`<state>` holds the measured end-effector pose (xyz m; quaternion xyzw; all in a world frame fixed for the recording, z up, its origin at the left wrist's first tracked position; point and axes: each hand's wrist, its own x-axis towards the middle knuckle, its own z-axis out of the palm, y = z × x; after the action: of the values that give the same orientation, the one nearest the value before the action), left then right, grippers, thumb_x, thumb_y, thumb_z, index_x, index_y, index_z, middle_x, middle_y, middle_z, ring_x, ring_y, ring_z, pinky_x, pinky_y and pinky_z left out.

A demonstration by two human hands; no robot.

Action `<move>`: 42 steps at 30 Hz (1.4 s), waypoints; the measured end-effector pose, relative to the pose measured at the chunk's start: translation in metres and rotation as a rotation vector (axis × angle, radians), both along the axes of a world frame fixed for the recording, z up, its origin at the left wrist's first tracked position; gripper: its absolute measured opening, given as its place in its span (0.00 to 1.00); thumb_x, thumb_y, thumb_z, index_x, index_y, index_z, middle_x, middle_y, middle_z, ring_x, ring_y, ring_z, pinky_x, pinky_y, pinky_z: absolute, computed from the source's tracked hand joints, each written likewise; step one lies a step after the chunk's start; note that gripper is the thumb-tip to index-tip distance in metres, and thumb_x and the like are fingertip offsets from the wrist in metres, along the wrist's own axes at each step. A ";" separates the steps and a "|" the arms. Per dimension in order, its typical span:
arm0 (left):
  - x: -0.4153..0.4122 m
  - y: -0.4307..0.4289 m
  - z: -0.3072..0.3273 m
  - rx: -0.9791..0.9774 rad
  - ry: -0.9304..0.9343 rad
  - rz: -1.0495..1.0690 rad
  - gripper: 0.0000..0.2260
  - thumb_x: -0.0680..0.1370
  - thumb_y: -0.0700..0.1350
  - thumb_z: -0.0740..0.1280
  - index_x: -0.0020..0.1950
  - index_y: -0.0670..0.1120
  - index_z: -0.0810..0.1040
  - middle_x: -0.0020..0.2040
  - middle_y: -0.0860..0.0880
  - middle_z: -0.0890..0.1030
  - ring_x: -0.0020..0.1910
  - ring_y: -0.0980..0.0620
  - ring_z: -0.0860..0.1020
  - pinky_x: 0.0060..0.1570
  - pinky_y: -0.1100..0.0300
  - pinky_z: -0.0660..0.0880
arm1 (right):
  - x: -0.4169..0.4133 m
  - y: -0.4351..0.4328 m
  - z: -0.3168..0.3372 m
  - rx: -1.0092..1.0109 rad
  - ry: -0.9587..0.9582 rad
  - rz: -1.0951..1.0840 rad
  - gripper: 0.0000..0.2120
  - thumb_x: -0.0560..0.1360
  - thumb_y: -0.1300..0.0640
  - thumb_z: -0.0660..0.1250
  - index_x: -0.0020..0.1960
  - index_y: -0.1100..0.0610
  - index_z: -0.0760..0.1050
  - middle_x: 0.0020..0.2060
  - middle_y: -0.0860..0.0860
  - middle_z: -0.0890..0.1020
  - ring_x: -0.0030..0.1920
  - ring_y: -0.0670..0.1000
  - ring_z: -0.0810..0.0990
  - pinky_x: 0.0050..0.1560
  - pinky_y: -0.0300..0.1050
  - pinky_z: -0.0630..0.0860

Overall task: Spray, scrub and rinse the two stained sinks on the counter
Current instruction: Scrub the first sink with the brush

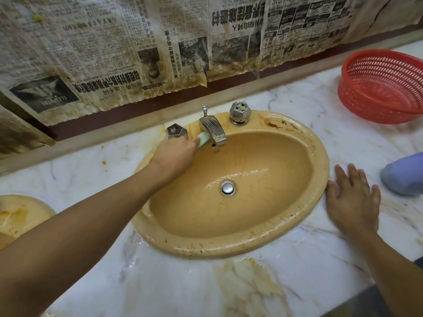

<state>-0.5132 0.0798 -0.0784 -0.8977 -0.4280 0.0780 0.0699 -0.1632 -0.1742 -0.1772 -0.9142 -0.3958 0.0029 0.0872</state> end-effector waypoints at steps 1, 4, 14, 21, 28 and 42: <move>-0.013 -0.002 0.000 -0.009 0.008 0.020 0.19 0.82 0.39 0.58 0.73 0.48 0.71 0.41 0.46 0.74 0.30 0.46 0.72 0.30 0.53 0.72 | 0.000 0.000 0.000 0.000 0.001 -0.001 0.33 0.81 0.39 0.39 0.81 0.49 0.58 0.82 0.51 0.57 0.82 0.53 0.51 0.79 0.63 0.49; -0.040 -0.016 -0.001 -0.003 0.022 0.078 0.18 0.83 0.42 0.57 0.73 0.51 0.70 0.35 0.48 0.68 0.35 0.43 0.74 0.33 0.54 0.72 | -0.003 0.001 0.001 0.005 0.006 -0.009 0.32 0.81 0.40 0.40 0.81 0.49 0.58 0.82 0.51 0.56 0.82 0.53 0.51 0.79 0.63 0.48; -0.026 -0.020 0.002 -0.095 -0.164 0.184 0.13 0.83 0.45 0.59 0.67 0.50 0.75 0.43 0.43 0.78 0.38 0.41 0.77 0.36 0.50 0.77 | -0.002 0.000 0.001 -0.006 0.000 -0.004 0.32 0.81 0.39 0.39 0.82 0.48 0.57 0.82 0.51 0.56 0.82 0.53 0.51 0.79 0.63 0.48; -0.048 0.014 0.042 -0.117 -0.421 0.371 0.15 0.85 0.48 0.59 0.69 0.51 0.80 0.51 0.41 0.84 0.42 0.41 0.80 0.40 0.49 0.79 | -0.003 0.002 0.002 -0.026 0.002 -0.010 0.32 0.81 0.40 0.38 0.82 0.48 0.56 0.82 0.50 0.55 0.82 0.52 0.50 0.79 0.63 0.48; -0.057 0.016 0.046 -0.189 -0.343 0.354 0.13 0.85 0.46 0.60 0.64 0.49 0.82 0.54 0.41 0.84 0.47 0.42 0.79 0.45 0.47 0.80 | -0.002 0.001 0.001 -0.012 -0.009 -0.008 0.32 0.81 0.40 0.39 0.82 0.48 0.58 0.82 0.51 0.56 0.82 0.53 0.51 0.78 0.64 0.50; -0.090 -0.022 -0.002 -0.308 -0.539 0.556 0.16 0.84 0.50 0.61 0.70 0.53 0.80 0.65 0.42 0.82 0.60 0.40 0.79 0.61 0.46 0.78 | -0.002 0.002 -0.002 -0.002 -0.019 -0.027 0.31 0.81 0.41 0.41 0.81 0.48 0.58 0.82 0.51 0.57 0.82 0.53 0.52 0.78 0.64 0.50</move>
<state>-0.6034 0.0576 -0.0807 -0.7363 -0.6403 -0.0809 -0.2033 -0.1657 -0.1720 -0.1793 -0.9194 -0.3844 -0.0065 0.0827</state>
